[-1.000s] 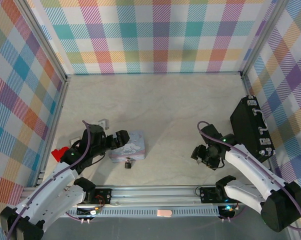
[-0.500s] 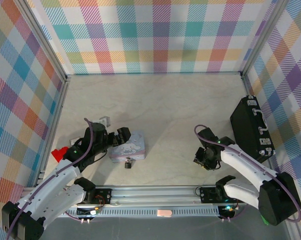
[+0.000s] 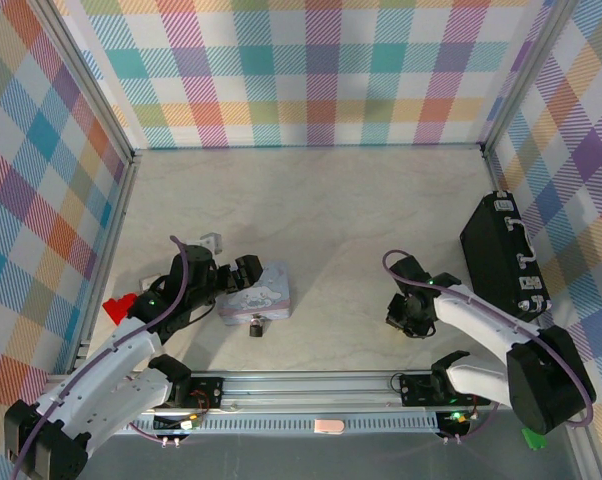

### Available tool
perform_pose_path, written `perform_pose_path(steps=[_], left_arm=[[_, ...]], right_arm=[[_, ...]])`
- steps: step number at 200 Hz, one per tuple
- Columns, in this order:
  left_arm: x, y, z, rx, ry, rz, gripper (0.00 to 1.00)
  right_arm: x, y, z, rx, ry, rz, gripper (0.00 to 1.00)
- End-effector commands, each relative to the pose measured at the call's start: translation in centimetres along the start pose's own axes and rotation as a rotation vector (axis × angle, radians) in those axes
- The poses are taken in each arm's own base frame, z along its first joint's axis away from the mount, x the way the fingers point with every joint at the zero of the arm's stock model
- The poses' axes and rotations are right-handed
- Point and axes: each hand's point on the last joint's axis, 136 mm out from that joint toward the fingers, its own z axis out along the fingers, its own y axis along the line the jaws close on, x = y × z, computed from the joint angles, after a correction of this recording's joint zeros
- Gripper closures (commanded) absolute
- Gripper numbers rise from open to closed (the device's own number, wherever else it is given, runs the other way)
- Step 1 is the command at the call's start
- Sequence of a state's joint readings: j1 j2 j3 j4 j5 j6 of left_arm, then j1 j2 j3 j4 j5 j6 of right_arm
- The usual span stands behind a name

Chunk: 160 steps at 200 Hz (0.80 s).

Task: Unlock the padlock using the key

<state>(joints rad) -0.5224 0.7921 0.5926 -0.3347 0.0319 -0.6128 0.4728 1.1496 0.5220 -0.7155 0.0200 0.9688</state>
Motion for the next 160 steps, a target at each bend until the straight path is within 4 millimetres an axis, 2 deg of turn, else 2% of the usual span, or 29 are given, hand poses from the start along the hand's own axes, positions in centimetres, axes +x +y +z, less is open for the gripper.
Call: perform_pose_path(steps=[1,22,39,72,89,112,117,145,160], left_arm=[[-1.3,-1.4,-0.3,0.037,-0.043,0.018,0.00],[-1.4,-1.7,-0.3,0.043,-0.041,0.019,0.00],[-1.6,-2.1,-0.3,0.054,-0.042,0.021,0.00],[-2.9,-2.7,-1.0,0.041,-0.070,0.097,0.00],[-3.7,-3.7,-1.2,0.068,-0.087,0.131,0.00],[-4.4,-5.0,-1.4,0.105,-0.093,0.166,0.00],[-5.2,-5.9,-1.6,0.131,-0.122,0.171,0.00],[-6.6,-8.5,-2.4,0.225,-0.151,0.187,0.00],[-7.0,-9.7,-2.7,0.275,-0.156,0.203,0.00]], right_arm=[[-0.1,-0.3,0.4,0.014,-0.014,0.000,0.83],[-0.4,-0.1,0.1,0.008,-0.027,-0.015,0.92],[-1.1,1.4,-1.4,-0.061,-0.066,-0.061,1.00],[-2.9,7.7,-8.0,-0.395,-0.231,-0.198,1.00],[-3.3,10.6,-10.8,-0.536,-0.270,-0.246,1.00],[-3.4,16.1,-14.8,-0.818,-0.306,-0.337,1.00],[-3.4,16.8,-15.4,-0.860,-0.315,-0.351,1.00],[-3.6,20.1,-19.2,-1.048,-0.395,-0.450,1.00],[-3.1,21.7,-20.2,-1.120,-0.364,-0.499,1.00]])
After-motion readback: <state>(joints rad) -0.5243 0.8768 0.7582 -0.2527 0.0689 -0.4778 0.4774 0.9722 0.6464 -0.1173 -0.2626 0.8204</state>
